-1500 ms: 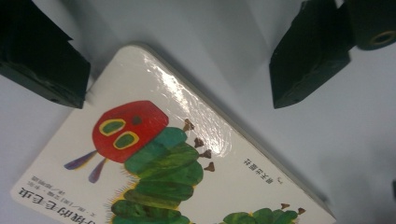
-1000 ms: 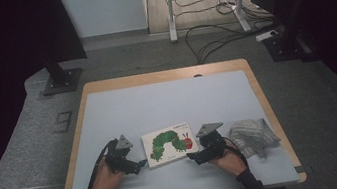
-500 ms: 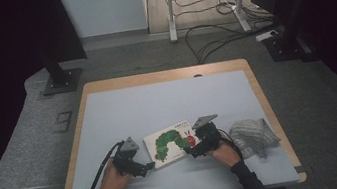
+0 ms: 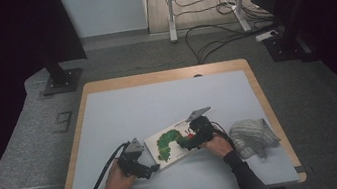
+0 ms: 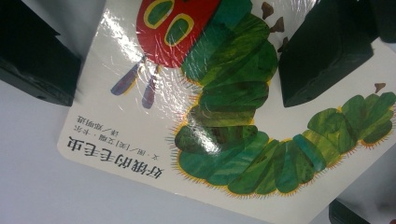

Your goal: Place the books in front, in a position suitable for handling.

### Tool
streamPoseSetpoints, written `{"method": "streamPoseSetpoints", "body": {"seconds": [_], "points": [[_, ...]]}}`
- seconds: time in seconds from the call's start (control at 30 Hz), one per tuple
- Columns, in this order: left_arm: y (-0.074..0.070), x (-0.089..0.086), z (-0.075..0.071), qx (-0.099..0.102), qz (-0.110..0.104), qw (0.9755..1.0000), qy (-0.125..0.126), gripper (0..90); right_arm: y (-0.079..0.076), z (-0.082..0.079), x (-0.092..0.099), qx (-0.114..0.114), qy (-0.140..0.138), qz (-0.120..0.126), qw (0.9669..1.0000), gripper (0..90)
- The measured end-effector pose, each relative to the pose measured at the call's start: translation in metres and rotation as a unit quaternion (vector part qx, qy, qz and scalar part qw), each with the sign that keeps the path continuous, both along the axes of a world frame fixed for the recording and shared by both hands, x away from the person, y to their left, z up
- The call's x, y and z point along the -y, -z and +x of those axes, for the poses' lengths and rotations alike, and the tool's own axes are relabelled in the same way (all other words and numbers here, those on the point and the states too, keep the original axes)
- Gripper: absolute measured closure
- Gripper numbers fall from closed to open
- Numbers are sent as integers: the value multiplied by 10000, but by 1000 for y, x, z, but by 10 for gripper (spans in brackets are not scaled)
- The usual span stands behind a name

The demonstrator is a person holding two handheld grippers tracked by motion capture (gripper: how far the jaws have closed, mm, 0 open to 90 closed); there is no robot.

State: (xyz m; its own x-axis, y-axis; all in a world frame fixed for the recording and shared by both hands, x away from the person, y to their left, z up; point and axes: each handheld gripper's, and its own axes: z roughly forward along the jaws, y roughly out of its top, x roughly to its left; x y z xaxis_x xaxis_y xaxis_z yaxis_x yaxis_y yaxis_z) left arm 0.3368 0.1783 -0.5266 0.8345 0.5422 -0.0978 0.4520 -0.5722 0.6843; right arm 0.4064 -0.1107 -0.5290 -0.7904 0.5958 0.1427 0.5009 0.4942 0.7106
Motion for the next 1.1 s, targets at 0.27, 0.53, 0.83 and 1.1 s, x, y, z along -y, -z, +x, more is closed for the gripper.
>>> {"method": "streamPoseSetpoints", "body": {"seconds": [0.27,0.53,0.83,1.1], "points": [[0,2,-10,18,74,10000,-5,0,-1,6,-13,-51,-136,-23,9999,0],[0,1,-11,12,88,10000,-23,0,1,5,-13,29,-143,61,9999,0],[0,-2,-13,75,215,9996,-140,0,-10,-3,-10,268,-24,-256,9993,0],[0,-7,-17,139,332,9991,-231,0,-24,-13,2,334,0,-338,9989,2]]}}
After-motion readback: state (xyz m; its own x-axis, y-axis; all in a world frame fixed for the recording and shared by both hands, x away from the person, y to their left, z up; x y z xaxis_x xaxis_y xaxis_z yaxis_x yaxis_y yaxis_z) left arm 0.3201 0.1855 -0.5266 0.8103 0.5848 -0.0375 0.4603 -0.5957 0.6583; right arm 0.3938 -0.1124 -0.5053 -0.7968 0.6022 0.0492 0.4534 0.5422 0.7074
